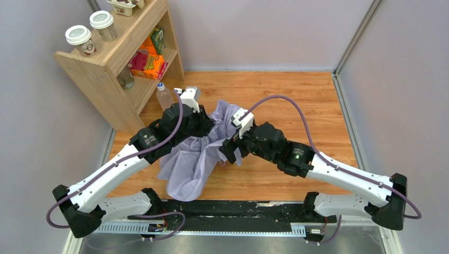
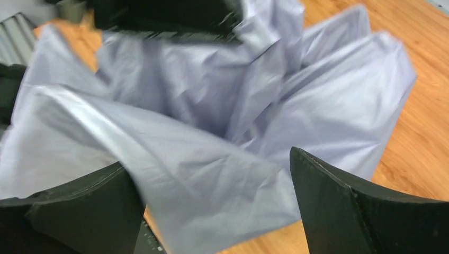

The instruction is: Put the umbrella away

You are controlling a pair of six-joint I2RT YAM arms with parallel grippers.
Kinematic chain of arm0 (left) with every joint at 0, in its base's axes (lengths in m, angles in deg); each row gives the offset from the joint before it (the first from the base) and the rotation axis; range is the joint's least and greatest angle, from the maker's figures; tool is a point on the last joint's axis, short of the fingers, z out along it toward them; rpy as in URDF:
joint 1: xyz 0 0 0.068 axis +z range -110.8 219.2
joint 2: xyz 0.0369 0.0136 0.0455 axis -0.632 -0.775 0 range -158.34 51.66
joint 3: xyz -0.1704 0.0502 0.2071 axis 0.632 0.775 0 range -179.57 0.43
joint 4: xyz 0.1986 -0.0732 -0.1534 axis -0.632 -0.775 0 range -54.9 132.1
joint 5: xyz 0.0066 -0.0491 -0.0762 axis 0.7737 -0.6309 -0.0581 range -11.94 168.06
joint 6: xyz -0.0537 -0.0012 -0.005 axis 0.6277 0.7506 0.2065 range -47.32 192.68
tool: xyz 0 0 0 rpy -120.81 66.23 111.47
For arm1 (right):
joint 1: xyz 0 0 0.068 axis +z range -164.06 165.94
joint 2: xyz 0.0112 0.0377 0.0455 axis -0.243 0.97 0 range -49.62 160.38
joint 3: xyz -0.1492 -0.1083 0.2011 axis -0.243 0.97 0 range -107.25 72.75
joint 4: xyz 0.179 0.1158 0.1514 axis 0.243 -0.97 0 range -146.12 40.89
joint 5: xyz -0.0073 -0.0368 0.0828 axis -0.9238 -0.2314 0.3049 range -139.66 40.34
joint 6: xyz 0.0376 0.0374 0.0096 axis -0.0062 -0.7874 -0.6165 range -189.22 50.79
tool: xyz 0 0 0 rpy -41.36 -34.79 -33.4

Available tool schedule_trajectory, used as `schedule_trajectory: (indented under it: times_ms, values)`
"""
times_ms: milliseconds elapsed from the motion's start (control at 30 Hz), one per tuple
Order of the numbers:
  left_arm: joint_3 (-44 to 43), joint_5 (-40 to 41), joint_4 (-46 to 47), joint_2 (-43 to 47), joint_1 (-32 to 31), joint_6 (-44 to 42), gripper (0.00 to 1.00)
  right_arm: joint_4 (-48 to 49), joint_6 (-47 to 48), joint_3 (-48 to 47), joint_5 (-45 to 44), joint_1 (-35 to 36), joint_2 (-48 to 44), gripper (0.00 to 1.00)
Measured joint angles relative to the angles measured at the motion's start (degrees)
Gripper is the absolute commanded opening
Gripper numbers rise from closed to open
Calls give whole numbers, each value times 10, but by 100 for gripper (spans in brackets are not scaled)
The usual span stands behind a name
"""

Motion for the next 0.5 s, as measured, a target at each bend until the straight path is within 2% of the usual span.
schedule_trajectory:
  times_ms: [100,200,367,500]
  values:
    - [-5,27,12,-5,3,-18,0,-26,-14,0,-4,25,-31,100]
    - [14,-4,63,-3,5,-53,0,-27,-19,20,6,42,-85,100]
    - [43,-84,122,0,4,-92,0,-23,-7,36,38,-14,-135,100]
    - [43,-87,119,3,3,-90,0,-50,-9,20,45,-19,-110,100]
